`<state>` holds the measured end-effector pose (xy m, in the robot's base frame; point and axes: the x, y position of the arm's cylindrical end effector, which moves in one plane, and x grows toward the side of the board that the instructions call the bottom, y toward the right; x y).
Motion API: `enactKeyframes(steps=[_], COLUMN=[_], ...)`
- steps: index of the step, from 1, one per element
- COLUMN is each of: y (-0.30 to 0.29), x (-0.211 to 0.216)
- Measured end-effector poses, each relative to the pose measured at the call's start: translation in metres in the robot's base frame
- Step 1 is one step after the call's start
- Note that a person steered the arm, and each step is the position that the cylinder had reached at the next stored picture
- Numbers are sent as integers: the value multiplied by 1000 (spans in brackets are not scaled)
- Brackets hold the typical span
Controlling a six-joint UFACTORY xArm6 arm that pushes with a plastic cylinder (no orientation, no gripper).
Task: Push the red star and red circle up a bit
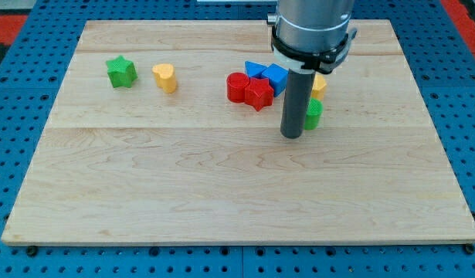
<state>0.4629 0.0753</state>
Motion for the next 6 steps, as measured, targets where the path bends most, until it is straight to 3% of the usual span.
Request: enactKeyframes(steps=[2, 3, 6], y=[36, 38, -29], x=[24, 8, -45])
